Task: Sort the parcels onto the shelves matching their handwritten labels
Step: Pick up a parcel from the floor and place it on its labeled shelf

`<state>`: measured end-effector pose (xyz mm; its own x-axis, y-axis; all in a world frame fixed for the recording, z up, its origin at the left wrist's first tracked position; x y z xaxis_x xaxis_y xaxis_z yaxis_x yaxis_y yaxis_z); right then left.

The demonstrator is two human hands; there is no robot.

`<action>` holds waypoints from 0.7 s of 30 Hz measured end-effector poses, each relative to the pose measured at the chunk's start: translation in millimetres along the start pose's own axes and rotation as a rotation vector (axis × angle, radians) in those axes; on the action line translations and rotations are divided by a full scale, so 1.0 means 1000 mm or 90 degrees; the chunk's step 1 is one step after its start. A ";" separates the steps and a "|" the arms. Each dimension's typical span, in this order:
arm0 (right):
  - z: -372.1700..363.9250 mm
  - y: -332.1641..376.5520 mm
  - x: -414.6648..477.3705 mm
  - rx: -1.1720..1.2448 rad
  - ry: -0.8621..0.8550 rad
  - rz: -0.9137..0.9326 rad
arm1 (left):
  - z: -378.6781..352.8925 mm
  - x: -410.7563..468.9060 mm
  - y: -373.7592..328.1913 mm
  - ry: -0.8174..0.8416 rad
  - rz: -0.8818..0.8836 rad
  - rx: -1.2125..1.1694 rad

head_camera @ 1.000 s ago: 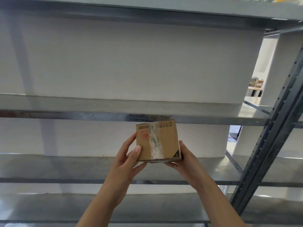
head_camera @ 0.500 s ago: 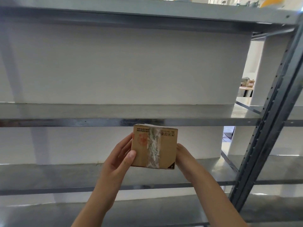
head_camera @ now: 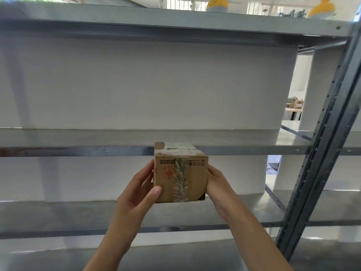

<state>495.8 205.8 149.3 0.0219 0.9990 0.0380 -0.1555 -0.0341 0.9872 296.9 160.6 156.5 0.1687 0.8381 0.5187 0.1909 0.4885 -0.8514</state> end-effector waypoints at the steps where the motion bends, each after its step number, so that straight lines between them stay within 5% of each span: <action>1: 0.001 0.001 -0.001 0.004 -0.008 0.000 | 0.000 0.000 0.000 0.002 0.001 0.004; 9: 0.000 0.005 -0.012 0.018 0.000 -0.029 | 0.006 -0.004 -0.001 0.057 0.005 0.004; 21: -0.008 0.016 -0.020 0.078 0.064 0.082 | 0.011 -0.012 0.002 0.072 -0.030 0.002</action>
<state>484.6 185.3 163.4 -0.0906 0.9836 0.1562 -0.0298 -0.1594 0.9868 284.4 153.9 147.9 0.2670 0.7816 0.5638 0.1983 0.5279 -0.8258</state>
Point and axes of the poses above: each hand's wrist, its own x-axis towards the middle knuckle, its own z-axis out of the back of the hand, y = z × x, the point moved 6 cm from there along x, towards the middle knuckle, and after that the axes turned 5 degrees about y, right-handed, at the moved point
